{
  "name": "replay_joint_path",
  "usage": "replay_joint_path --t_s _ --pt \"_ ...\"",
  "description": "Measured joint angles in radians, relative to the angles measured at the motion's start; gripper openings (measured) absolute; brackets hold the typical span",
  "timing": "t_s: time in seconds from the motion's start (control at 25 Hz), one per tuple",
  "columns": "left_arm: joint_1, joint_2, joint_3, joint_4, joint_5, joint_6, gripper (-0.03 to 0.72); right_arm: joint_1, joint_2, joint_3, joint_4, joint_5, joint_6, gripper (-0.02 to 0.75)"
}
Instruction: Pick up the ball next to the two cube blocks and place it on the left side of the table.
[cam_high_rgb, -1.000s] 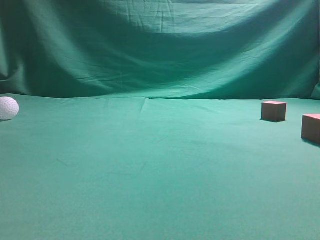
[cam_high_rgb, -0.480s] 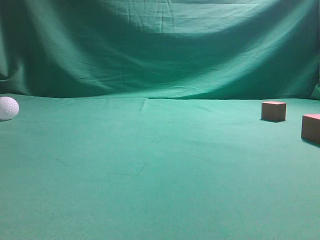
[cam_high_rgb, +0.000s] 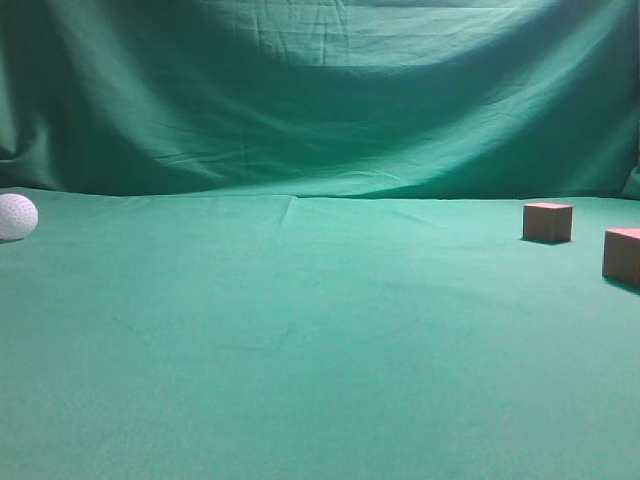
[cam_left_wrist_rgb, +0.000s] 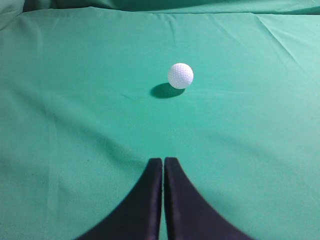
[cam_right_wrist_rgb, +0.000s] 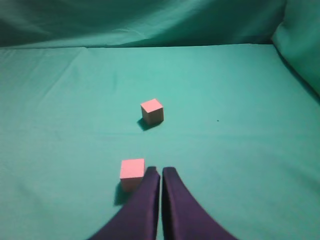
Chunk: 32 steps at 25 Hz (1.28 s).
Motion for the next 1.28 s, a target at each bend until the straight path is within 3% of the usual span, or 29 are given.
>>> replay_joint_path --t_s 0.36,1.28 --pt "0.000 0.000 0.000 0.000 0.000 0.000 0.000 -0.148 -0.155 0.193 0.000 -0.042 0.004 0.000" --pt "0.000 0.000 0.000 0.000 0.000 0.000 0.000 -0.149 -0.155 0.195 0.000 -0.038 -0.044 0.000"
